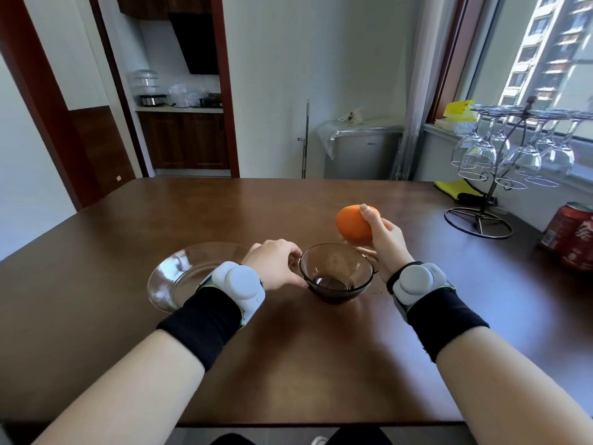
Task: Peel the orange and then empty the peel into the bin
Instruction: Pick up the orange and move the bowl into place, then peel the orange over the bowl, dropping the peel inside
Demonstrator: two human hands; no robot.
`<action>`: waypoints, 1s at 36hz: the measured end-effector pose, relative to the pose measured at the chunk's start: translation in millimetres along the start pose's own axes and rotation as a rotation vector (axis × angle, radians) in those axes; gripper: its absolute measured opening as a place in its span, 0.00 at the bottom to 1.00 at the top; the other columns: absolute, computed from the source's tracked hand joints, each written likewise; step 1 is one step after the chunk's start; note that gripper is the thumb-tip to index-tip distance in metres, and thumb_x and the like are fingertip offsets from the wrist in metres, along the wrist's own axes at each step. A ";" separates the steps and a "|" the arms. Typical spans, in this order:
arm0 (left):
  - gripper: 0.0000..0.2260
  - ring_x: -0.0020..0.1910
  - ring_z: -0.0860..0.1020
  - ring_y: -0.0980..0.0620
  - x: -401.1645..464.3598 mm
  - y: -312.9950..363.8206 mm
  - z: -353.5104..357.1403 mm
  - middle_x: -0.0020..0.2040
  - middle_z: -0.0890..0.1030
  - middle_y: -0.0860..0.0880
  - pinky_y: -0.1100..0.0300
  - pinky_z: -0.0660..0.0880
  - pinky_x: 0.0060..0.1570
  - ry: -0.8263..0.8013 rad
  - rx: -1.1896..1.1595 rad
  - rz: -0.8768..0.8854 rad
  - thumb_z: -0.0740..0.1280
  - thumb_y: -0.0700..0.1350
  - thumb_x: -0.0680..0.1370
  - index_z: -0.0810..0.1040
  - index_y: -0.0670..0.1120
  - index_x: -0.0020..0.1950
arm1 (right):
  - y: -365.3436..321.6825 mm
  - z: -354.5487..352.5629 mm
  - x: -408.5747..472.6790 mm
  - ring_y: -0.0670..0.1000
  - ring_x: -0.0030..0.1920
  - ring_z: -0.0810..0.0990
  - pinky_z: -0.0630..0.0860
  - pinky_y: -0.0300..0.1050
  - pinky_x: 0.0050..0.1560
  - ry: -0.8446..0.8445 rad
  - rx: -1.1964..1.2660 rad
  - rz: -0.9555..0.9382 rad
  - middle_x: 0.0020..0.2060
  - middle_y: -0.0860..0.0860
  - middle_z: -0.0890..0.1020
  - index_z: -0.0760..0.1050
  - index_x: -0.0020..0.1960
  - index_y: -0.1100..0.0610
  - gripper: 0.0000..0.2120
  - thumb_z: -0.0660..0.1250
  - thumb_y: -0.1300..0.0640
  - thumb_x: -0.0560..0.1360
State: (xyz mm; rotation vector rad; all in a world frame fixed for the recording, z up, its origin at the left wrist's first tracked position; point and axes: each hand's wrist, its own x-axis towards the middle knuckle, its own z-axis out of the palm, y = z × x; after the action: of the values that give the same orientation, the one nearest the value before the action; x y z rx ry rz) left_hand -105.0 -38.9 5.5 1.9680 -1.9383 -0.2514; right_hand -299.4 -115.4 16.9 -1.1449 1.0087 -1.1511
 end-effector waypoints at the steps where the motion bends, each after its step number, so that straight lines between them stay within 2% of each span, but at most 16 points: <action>1: 0.25 0.52 0.79 0.55 -0.8 -2.4 -2.1 0.50 0.82 0.56 0.54 0.70 0.62 -0.008 -0.004 -0.008 0.77 0.57 0.64 0.80 0.52 0.58 | 0.5 2.0 -0.6 0.57 0.40 0.86 0.79 0.40 0.33 -0.010 0.009 0.009 0.56 0.65 0.79 0.71 0.62 0.61 0.27 0.69 0.42 0.72; 4: 0.26 0.51 0.79 0.56 -2.4 -14.2 -7.6 0.49 0.82 0.57 0.52 0.71 0.62 -0.034 -0.048 -0.041 0.79 0.56 0.62 0.80 0.52 0.58 | 3.8 10.0 -2.1 0.59 0.43 0.86 0.82 0.44 0.39 -0.041 0.008 0.012 0.56 0.65 0.79 0.72 0.62 0.59 0.29 0.69 0.40 0.70; 8: 0.26 0.51 0.80 0.56 -6.6 -29.3 -13.9 0.48 0.83 0.58 0.51 0.71 0.62 -0.055 -0.088 -0.086 0.80 0.54 0.60 0.81 0.53 0.56 | 8.0 25.1 -9.9 0.60 0.45 0.85 0.79 0.56 0.57 -0.091 -0.062 -0.008 0.54 0.64 0.81 0.75 0.57 0.57 0.31 0.70 0.36 0.65; 11: 0.26 0.51 0.79 0.56 -10.8 -38.6 -18.9 0.48 0.82 0.59 0.51 0.71 0.62 -0.070 -0.088 -0.109 0.80 0.53 0.60 0.80 0.54 0.56 | 10.7 34.9 -16.0 0.61 0.47 0.84 0.77 0.58 0.60 -0.117 -0.091 -0.009 0.52 0.62 0.82 0.76 0.53 0.56 0.26 0.70 0.36 0.66; 14: 0.30 0.56 0.76 0.55 -15.1 -43.0 -25.4 0.53 0.79 0.59 0.52 0.68 0.64 -0.125 -0.030 -0.127 0.80 0.56 0.60 0.75 0.57 0.60 | 11.2 40.6 -20.4 0.61 0.51 0.83 0.76 0.57 0.61 -0.144 -0.124 -0.015 0.53 0.61 0.82 0.77 0.51 0.55 0.23 0.70 0.37 0.67; 16: 0.34 0.60 0.72 0.54 -16.6 -41.4 -31.8 0.57 0.75 0.60 0.56 0.65 0.62 -0.159 0.027 -0.118 0.79 0.59 0.59 0.73 0.59 0.63 | 8.9 42.3 -22.2 0.58 0.51 0.83 0.79 0.51 0.56 -0.167 -0.128 -0.031 0.52 0.58 0.82 0.77 0.53 0.56 0.23 0.71 0.39 0.68; 18: 0.38 0.61 0.69 0.55 -16.7 -36.6 -38.6 0.59 0.71 0.61 0.56 0.62 0.61 -0.153 0.016 -0.095 0.78 0.63 0.58 0.70 0.60 0.65 | 4.0 43.8 -24.7 0.50 0.47 0.82 0.79 0.34 0.42 -0.172 -0.154 -0.084 0.50 0.54 0.81 0.76 0.55 0.58 0.19 0.69 0.45 0.72; 20: 0.40 0.62 0.69 0.56 -15.8 -29.4 -43.5 0.61 0.72 0.60 0.55 0.65 0.64 -0.118 -0.193 -0.065 0.77 0.66 0.56 0.71 0.59 0.65 | -0.9 44.4 -25.1 0.44 0.43 0.79 0.73 0.26 0.34 -0.171 -0.171 -0.154 0.49 0.52 0.80 0.75 0.59 0.59 0.19 0.69 0.49 0.73; 22: 0.36 0.61 0.74 0.55 -16.0 -18.0 -44.3 0.61 0.76 0.54 0.57 0.71 0.64 -0.058 -0.526 -0.034 0.76 0.64 0.60 0.73 0.52 0.65 | -5.1 46.4 -25.9 0.43 0.45 0.78 0.74 0.27 0.35 -0.194 -0.192 -0.194 0.50 0.51 0.78 0.71 0.61 0.56 0.21 0.71 0.51 0.72; 25: 0.29 0.55 0.79 0.52 -13.1 0.3 -44.1 0.58 0.79 0.47 0.69 0.76 0.46 -0.020 -0.860 -0.051 0.66 0.60 0.71 0.71 0.44 0.66 | -6.9 51.4 -24.6 0.49 0.51 0.80 0.80 0.41 0.46 -0.245 -0.218 -0.193 0.55 0.51 0.76 0.66 0.63 0.51 0.29 0.76 0.52 0.67; 26: 0.30 0.54 0.80 0.52 -11.1 4.9 -43.0 0.59 0.79 0.45 0.68 0.77 0.44 -0.028 -0.924 -0.068 0.64 0.61 0.71 0.69 0.44 0.67 | -6.8 52.6 -24.4 0.49 0.52 0.80 0.81 0.44 0.48 -0.259 -0.216 -0.200 0.55 0.51 0.76 0.65 0.63 0.51 0.31 0.77 0.53 0.65; 28: 0.32 0.57 0.79 0.51 -4.9 10.1 -37.7 0.61 0.78 0.45 0.63 0.79 0.49 -0.018 -1.020 -0.102 0.65 0.62 0.70 0.68 0.45 0.68 | -5.6 54.1 -23.9 0.48 0.50 0.81 0.81 0.42 0.45 -0.291 -0.174 -0.225 0.53 0.51 0.77 0.65 0.62 0.52 0.31 0.78 0.58 0.65; 30: 0.36 0.59 0.78 0.48 -0.7 12.8 -31.4 0.62 0.77 0.44 0.53 0.77 0.58 0.014 -1.079 -0.119 0.71 0.61 0.65 0.69 0.46 0.67 | -3.3 54.7 -24.2 0.51 0.49 0.81 0.81 0.42 0.43 -0.318 -0.145 -0.256 0.53 0.53 0.78 0.66 0.62 0.54 0.31 0.77 0.63 0.65; 32: 0.37 0.60 0.78 0.46 4.5 12.9 -23.9 0.61 0.77 0.45 0.48 0.76 0.61 0.047 -1.105 -0.132 0.76 0.59 0.60 0.70 0.47 0.65 | 1.0 55.5 -20.8 0.54 0.52 0.81 0.82 0.47 0.47 -0.318 -0.172 -0.299 0.55 0.55 0.78 0.66 0.62 0.53 0.30 0.77 0.64 0.66; 34: 0.34 0.59 0.78 0.46 7.3 12.2 -18.5 0.60 0.77 0.46 0.49 0.76 0.61 0.076 -1.108 -0.130 0.76 0.57 0.63 0.70 0.48 0.64 | 3.1 55.1 -18.7 0.56 0.54 0.81 0.82 0.52 0.51 -0.322 -0.208 -0.329 0.57 0.54 0.78 0.67 0.62 0.52 0.30 0.77 0.63 0.65; 36: 0.30 0.57 0.79 0.48 13.4 8.5 -14.0 0.59 0.78 0.45 0.51 0.77 0.58 0.096 -1.145 -0.149 0.75 0.56 0.69 0.70 0.46 0.66 | 5.8 53.5 -13.3 0.54 0.53 0.81 0.81 0.52 0.52 -0.338 -0.189 -0.323 0.58 0.53 0.78 0.70 0.62 0.50 0.29 0.77 0.62 0.65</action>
State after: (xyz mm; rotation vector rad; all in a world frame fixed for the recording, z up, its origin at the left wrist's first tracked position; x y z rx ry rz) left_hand -107.2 -50.2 23.2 1.2684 -1.1083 -1.0094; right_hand -248.1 -94.5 19.4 -1.6365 0.6963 -1.0768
